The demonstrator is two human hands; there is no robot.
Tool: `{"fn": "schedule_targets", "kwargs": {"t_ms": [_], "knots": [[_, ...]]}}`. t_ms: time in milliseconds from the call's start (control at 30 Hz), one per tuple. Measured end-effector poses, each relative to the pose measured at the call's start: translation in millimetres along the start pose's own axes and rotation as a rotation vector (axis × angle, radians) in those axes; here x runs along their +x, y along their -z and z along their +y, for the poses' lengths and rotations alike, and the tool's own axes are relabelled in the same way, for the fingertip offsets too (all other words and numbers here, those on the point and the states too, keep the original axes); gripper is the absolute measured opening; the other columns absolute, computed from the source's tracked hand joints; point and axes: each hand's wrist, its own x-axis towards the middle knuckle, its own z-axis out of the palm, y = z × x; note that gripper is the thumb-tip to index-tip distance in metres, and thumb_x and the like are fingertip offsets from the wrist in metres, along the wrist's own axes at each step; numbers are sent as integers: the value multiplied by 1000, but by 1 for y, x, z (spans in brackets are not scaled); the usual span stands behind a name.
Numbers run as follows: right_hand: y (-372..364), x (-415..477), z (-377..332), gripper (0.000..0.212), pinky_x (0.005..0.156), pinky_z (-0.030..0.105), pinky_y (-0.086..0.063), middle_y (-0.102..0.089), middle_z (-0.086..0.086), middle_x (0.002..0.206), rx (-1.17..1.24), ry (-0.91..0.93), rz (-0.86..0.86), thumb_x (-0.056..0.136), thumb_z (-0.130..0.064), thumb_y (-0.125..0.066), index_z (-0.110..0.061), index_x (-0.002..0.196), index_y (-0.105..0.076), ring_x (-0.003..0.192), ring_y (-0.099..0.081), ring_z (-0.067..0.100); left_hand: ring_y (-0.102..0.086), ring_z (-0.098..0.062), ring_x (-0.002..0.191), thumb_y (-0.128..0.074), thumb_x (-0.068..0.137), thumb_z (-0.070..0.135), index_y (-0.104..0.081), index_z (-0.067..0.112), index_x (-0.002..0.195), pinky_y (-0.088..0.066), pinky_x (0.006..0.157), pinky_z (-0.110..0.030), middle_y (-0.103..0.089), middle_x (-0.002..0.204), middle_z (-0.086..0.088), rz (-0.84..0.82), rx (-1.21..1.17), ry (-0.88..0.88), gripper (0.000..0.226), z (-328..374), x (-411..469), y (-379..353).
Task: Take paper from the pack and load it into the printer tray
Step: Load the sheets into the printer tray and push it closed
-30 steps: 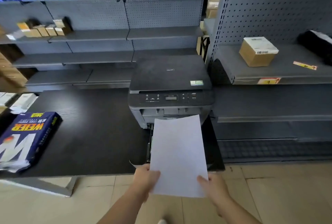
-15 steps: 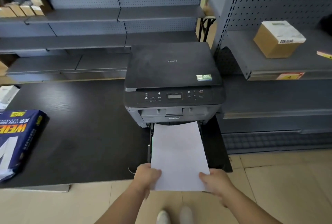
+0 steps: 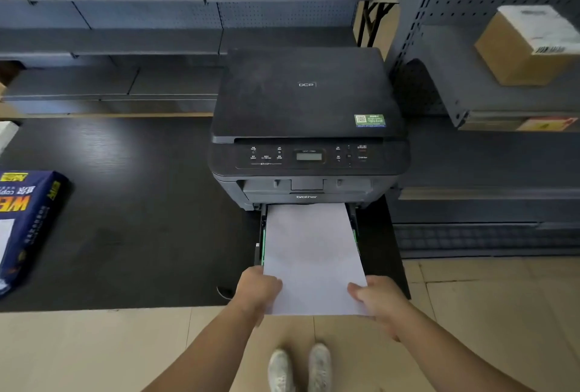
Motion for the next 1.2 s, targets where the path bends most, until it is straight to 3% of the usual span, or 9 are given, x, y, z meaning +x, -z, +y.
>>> {"fn": "schedule_targets", "kwargs": {"t_ms": [100, 267, 400, 600, 700, 867, 1067, 1200], "knots": [[2, -3, 4, 7, 89, 44, -59, -78, 1, 95, 54, 31, -3, 93, -22, -66, -19, 93, -73, 90, -73, 24, -74, -32, 83, -53, 82, -4, -70, 2, 90, -61, 66, -35, -75, 91, -13, -4, -25, -20, 20, -7, 0, 0], [3, 0, -4, 10, 85, 39, -59, -76, 1, 93, 54, 40, 20, 94, -21, -65, -20, 86, -71, 88, -72, 23, -70, -23, 68, -53, 84, -5, -70, 2, 91, -52, 44, -20, -74, 84, -10, 9, -21, -32, 19, -1, 6, -4], [0, 19, -14, 11, 89, 46, -59, -78, 6, 92, 24, 10, 34, 87, -23, -71, -13, 91, -76, 85, -74, 28, -66, -18, 61, -53, 85, -4, -69, 6, 85, -48, 39, -16, -71, 80, -6, 41, 23, -29, 19, 7, 19, -7], [-6, 42, -25, 16, 73, 31, -53, -73, 8, 99, 59, 12, 65, 90, -17, -70, -8, 103, -73, 88, -69, 26, -62, -13, 65, -53, 87, 2, -66, 7, 100, -47, 47, -19, -68, 84, 0, 99, 76, -58, 19, 11, 39, -13], [-11, 58, -34, 21, 80, 33, -53, -72, 11, 102, 75, -3, 91, 90, -17, -70, -5, 107, -72, 93, -68, 31, -62, -18, 71, -53, 87, 4, -64, 3, 105, -48, 52, -22, -69, 95, -7, 116, 117, -75, 21, 16, 52, -16], [-17, 79, -42, 13, 75, 33, -45, -68, 13, 96, 73, -50, 126, 90, -14, -68, -3, 97, -67, 84, -60, 30, -58, -24, 70, -47, 82, -1, -61, 2, 104, -46, 54, -24, -68, 102, -16, 121, 132, -63, 26, 21, 71, -23], [-26, 92, -38, 16, 82, 39, -57, -73, 13, 106, 60, 28, 178, 92, -11, -64, -4, 105, -71, 91, -67, 32, -57, -20, 72, -46, 88, 1, -56, 3, 111, -47, 55, -24, -65, 104, -12, 153, 176, -105, 26, 24, 85, -32], [-32, 98, -40, 18, 70, 30, -51, -73, 14, 107, -6, 70, 219, 93, -12, -63, -2, 105, -72, 82, -64, 27, -61, -22, 77, -46, 87, 1, -57, 3, 113, -51, 58, -26, -66, 105, -13, 169, 197, -128, 28, 23, 91, -36]]}}
